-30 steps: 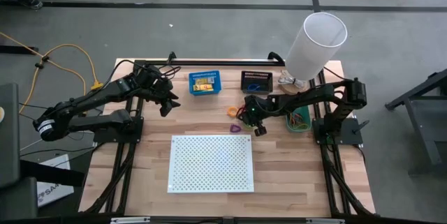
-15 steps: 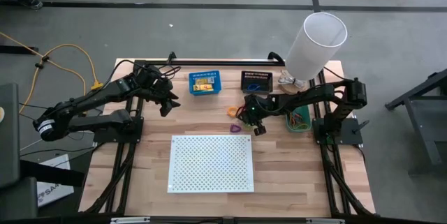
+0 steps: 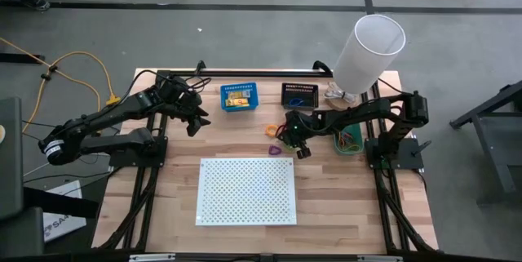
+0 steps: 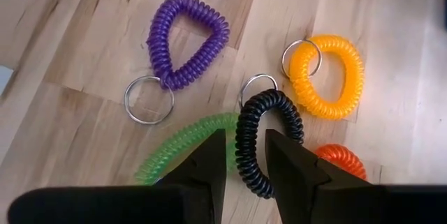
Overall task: Pick & Place Office Desk Supplies
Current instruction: Put the black spring keychain into the black bin
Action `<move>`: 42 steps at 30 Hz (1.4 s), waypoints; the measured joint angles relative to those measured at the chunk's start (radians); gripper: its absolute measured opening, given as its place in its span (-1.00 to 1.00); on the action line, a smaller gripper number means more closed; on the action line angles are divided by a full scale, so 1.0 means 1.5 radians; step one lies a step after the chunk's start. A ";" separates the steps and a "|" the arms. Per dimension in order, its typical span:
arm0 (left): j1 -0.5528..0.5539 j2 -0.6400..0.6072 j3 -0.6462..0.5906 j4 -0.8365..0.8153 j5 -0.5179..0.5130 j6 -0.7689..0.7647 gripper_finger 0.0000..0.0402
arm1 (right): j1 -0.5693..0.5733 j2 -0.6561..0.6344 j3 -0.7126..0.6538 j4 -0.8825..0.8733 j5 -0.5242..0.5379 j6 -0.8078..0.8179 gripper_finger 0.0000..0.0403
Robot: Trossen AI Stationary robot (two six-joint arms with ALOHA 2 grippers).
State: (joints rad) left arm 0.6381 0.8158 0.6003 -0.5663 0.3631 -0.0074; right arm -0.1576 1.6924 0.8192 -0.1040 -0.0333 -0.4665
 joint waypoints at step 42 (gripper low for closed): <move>0.000 0.000 0.000 0.000 0.000 0.000 -0.03 | 0.000 0.000 0.000 -0.018 -0.012 0.059 -0.56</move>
State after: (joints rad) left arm 0.6384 0.8158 0.6003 -0.5663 0.3631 -0.0074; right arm -0.1574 1.6924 0.8192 -0.1307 -0.0517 -0.3782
